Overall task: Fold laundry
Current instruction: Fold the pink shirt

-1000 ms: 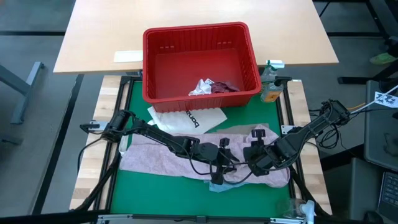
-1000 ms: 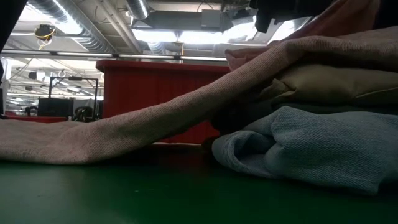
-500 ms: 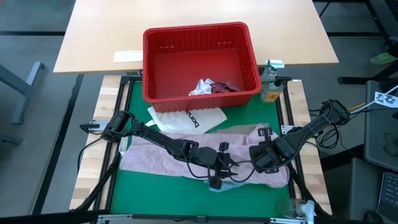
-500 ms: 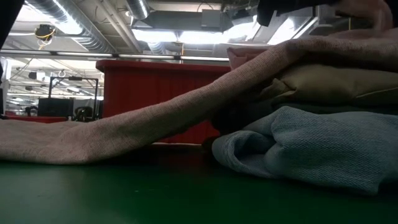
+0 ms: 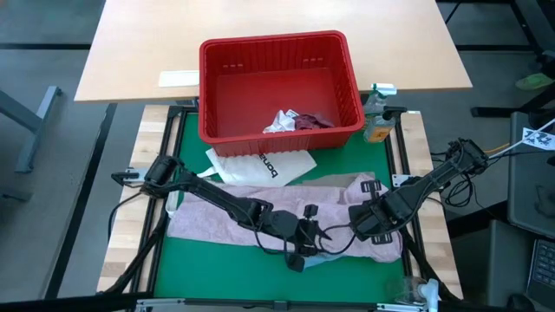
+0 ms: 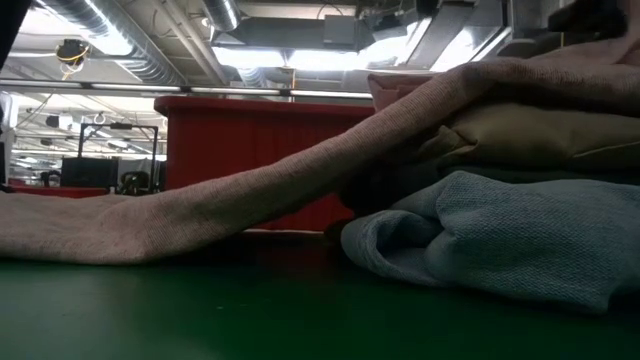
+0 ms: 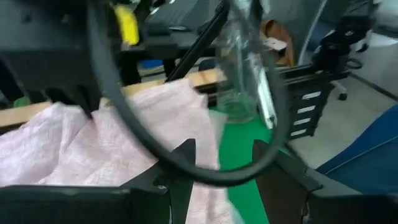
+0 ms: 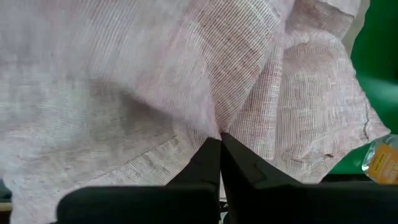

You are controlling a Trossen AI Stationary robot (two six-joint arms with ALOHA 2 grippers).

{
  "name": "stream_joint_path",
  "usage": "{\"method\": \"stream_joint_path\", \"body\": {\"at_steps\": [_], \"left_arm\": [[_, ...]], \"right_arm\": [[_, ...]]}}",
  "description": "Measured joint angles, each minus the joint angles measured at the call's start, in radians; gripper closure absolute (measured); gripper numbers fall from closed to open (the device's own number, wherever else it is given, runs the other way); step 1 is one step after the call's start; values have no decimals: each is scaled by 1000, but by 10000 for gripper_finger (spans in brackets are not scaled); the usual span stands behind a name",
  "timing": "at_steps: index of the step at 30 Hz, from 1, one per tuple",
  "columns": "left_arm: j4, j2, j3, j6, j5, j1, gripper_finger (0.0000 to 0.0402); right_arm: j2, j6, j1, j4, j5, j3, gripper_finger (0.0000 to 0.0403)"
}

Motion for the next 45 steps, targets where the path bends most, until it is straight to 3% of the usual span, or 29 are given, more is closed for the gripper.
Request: {"method": "stream_joint_path", "body": {"at_steps": [7,12,18,29,36,39,45], "left_arm": [[-71,-43,0,0,-10,-20,248],[-196,-44,0,-8,-103,0,248],[-392,-36,0,-137,-113,35,248],[-469,36,0,-185,-108,42,248],[-484,27,0,-213,-107,37,248],[-482,0,0,-213,-101,35,248],[-572,-98,0,-258,-31,35,248]], "right_arm": [[0,0,0,-13,-42,0,400],[0,10,-1,-14,-81,0,392],[0,29,-1,-16,-82,0,375],[0,30,-1,-53,-81,0,267],[-1,22,-1,-92,-86,43,247],[-2,4,-1,-93,-28,90,247],[-3,0,-1,-88,215,139,246]]}}
